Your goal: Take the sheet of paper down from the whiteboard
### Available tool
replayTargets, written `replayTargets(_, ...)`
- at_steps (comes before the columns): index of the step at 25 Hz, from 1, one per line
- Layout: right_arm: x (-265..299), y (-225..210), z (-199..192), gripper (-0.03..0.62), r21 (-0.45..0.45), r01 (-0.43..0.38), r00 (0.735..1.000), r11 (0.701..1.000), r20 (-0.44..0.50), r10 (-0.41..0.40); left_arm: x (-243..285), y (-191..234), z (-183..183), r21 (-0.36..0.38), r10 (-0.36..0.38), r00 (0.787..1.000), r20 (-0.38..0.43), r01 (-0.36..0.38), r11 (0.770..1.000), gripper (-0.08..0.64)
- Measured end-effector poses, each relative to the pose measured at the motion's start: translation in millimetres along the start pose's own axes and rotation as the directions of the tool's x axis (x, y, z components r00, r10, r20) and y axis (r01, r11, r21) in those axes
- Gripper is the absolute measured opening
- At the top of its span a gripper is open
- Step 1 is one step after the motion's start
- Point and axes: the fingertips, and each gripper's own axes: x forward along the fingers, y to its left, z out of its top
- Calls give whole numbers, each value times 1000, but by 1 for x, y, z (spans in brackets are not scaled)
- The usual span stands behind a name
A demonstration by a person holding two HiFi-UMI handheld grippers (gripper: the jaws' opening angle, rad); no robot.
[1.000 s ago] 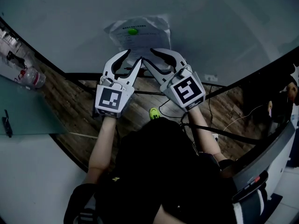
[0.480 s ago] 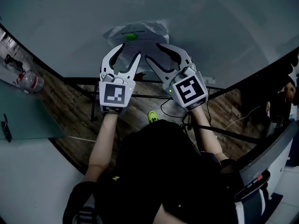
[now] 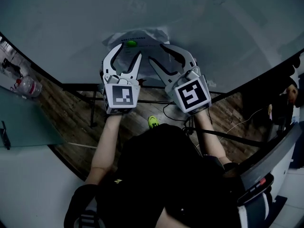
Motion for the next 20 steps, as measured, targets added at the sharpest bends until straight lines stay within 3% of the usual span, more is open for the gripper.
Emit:
replayTargets(5, 0, -13, 1, 187, -34, 42, 999, 999, -24, -43, 7, 4, 1, 108, 65, 998, -10, -64, 992, 235)
replayTargets(20, 0, -29, -3, 188, -73, 71, 995, 995, -60, -76, 17, 10, -2, 206, 155, 988, -28, -146, 968, 213)
